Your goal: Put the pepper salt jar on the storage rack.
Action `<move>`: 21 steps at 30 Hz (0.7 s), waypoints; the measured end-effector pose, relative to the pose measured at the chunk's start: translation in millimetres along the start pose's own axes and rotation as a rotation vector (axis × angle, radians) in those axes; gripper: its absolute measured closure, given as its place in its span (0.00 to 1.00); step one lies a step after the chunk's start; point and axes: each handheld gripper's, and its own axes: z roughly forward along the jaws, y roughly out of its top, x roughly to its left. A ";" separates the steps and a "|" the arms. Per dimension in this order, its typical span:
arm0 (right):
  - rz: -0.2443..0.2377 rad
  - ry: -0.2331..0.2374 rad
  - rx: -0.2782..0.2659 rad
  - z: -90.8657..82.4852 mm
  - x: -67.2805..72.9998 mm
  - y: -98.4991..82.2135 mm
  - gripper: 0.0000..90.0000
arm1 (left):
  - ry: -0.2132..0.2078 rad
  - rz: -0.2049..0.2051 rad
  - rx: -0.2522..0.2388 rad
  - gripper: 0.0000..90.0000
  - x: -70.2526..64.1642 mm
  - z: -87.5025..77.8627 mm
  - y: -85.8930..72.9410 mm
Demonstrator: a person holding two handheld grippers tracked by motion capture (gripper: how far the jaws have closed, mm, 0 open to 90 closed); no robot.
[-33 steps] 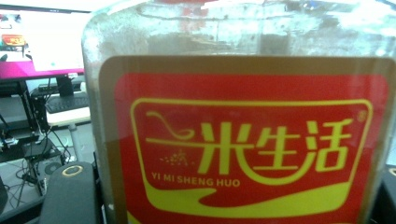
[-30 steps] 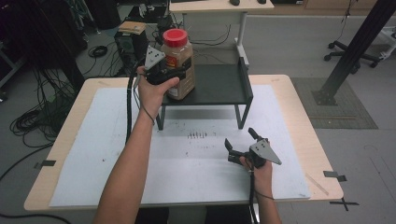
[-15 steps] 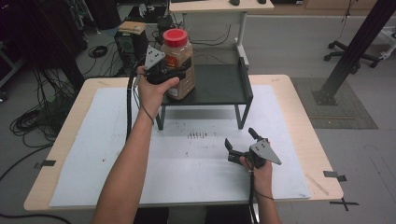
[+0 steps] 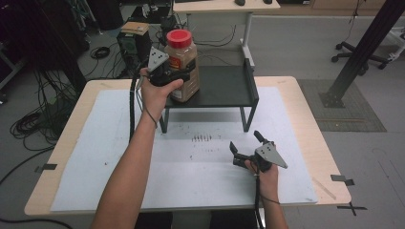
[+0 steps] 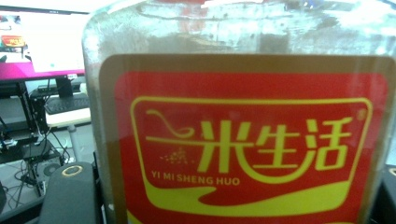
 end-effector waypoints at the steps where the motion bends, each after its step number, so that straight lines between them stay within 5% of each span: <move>1: 0.000 0.000 0.000 0.0 0.0 0.0 0.00 | 0.000 0.000 0.000 0.27 0.0 0.0 0.0; 21: -0.001 0.002 -0.006 -0.2 0.2 -0.2 0.00 | 0.001 0.000 -0.001 0.27 -0.1 0.1 -0.1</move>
